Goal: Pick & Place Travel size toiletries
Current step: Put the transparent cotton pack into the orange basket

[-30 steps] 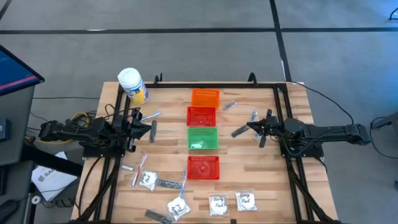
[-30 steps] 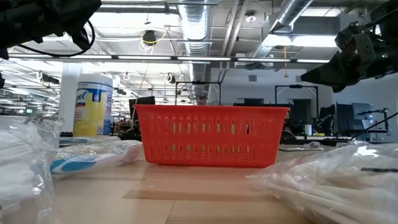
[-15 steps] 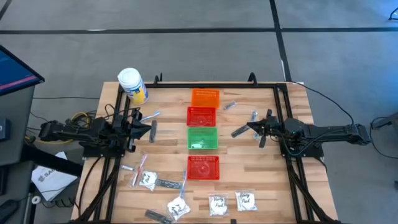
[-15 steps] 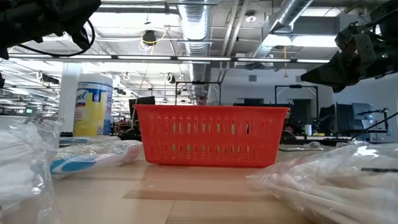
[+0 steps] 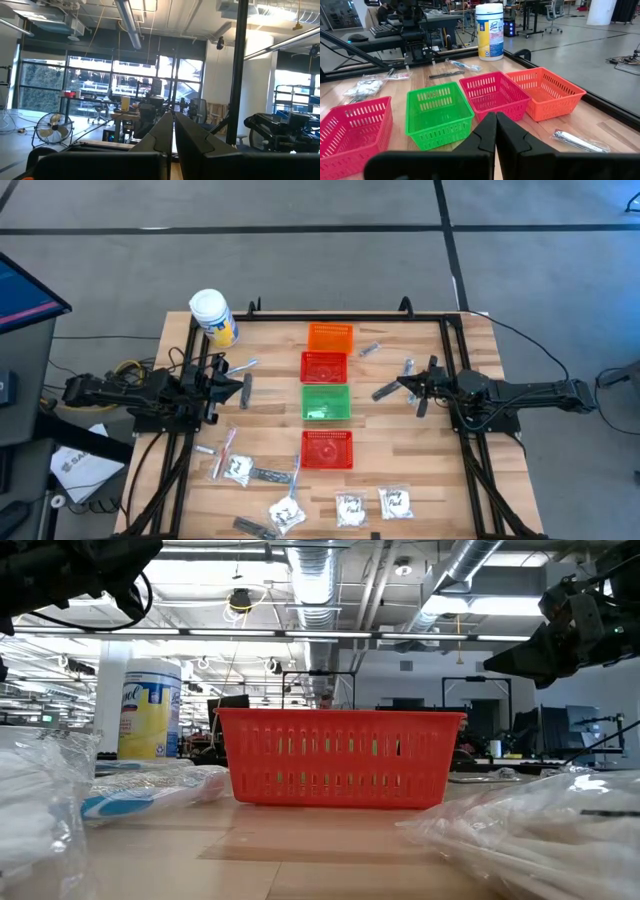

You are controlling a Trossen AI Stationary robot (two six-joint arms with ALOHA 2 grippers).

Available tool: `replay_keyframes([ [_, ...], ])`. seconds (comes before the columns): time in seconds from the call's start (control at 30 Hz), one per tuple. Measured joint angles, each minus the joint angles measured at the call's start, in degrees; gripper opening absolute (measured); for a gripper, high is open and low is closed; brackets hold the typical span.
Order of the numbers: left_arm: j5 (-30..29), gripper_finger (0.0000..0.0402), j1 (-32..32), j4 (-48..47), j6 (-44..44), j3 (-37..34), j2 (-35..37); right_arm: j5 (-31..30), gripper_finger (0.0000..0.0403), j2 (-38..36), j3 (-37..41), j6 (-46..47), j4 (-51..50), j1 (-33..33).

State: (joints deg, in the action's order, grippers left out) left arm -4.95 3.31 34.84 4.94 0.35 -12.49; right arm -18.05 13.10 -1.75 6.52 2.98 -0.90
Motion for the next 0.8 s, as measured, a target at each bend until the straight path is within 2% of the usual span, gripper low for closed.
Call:
replay_keyframes([
  [0.07, -0.4, 0.0013, 0.0, 2.3, -2.5, 0.0, -0.1, 0.0, 0.0000, 0.0, 0.0, 0.0, 0.0, 0.0],
  [0.17, -2.6, 0.0013, 0.0, 11.0, -7.8, 0.0, 0.1, 0.0, 0.0000, 0.0, 0.0, 0.0, 0.0, 0.0],
  [0.37, -2.5, 0.0013, 0.0, 27.5, -7.9, 0.0, 0.0, 0.0, 0.0000, 0.0, 0.0, 0.0, 0.0, 0.0],
  [0.53, -1.5, 0.0013, 0.0, 28.7, -5.0, 0.0, -0.8, 0.0, 0.0000, 0.0, 0.0, 0.0, 0.0, 0.0],
  [0.8, -1.1, 0.0013, 0.0, 32.8, -1.5, 2.3, -11.0, 0.0, 0.0000, 0.0, 0.0, 0.0, 0.0, 0.0],
])
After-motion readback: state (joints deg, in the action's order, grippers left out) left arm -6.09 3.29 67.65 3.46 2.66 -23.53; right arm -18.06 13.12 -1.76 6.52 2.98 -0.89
